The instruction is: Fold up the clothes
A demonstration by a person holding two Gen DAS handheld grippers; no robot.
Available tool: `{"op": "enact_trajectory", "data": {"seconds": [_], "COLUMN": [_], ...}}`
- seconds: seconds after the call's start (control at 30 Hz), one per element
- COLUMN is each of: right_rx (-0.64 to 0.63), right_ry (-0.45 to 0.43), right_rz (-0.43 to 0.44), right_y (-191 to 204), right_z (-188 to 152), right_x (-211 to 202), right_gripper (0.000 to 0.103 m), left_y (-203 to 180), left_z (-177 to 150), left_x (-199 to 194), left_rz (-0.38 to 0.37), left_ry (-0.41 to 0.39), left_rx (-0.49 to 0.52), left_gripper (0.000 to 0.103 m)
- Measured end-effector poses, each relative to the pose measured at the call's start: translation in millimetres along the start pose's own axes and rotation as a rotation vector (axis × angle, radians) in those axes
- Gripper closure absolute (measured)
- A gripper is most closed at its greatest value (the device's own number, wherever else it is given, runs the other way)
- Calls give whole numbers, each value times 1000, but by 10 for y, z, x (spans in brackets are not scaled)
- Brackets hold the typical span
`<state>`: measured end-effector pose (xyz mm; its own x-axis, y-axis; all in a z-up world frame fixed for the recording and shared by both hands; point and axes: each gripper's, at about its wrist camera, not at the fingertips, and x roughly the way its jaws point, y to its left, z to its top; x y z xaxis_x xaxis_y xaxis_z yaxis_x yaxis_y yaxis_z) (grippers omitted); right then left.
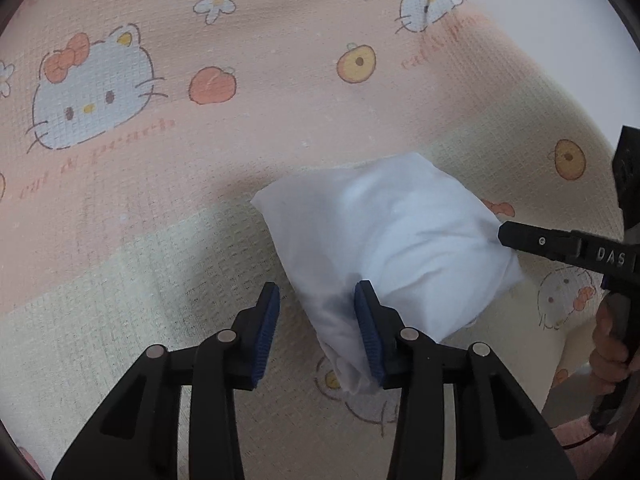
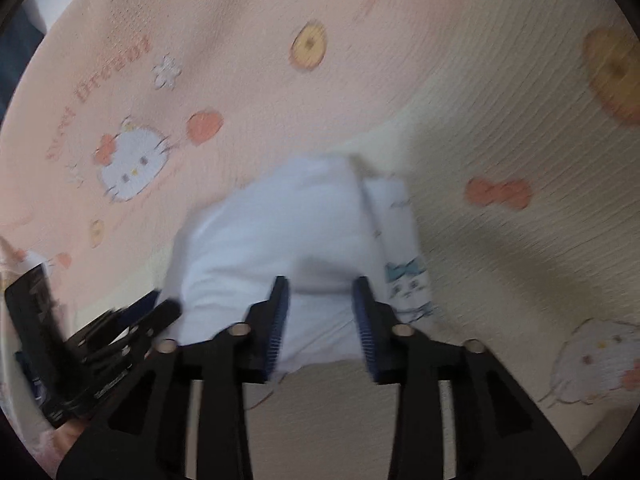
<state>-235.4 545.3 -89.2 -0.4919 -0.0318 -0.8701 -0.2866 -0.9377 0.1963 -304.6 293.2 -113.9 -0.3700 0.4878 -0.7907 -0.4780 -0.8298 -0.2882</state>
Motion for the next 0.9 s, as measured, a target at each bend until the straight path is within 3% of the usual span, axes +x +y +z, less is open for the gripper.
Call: {"op": "enact_trajectory", "data": {"seconds": [0.07,0.13,0.27,0.4,0.53,0.63,0.73,0.8,0.9], "right_rx": [-33,-83,-44,25,-19,-91,-186,-227,-263], "right_ry": [4,72,24,-110,-80,-34,-16,-38,-62], "right_rz": [-71,-132,-163,-211,-45,12,-27,-68,13], "right_y": [36,108,146,325,961,1533,2133,2516,2912], "right_z": [-11,-54,-42,-37,-55,-107,-259,-407,-557], "right_x": [44,277,270,-132,-366,-438,-603,-738,-1016], "right_gripper": [42,42,40,40,38,25,12,11,5], "left_y": [10,70,364,724,1025,1232,1362,1407,1488], "left_z": [37,68,184,320,434,386,225,92,-77], "left_x": [9,18,-229,-707,-1228,-1692,-2228,-2566,-2945], "left_rz": [-3,-12,29,144,275,348,384,412,440], "left_ry": [17,31,23,-20,-68,-102,-156,-199,-238], "left_rx": [-28,-57,-116,-132,-161,-205,-231,-233,-253], "left_gripper": [55,53,52,37,33,32,32,30,26]}}
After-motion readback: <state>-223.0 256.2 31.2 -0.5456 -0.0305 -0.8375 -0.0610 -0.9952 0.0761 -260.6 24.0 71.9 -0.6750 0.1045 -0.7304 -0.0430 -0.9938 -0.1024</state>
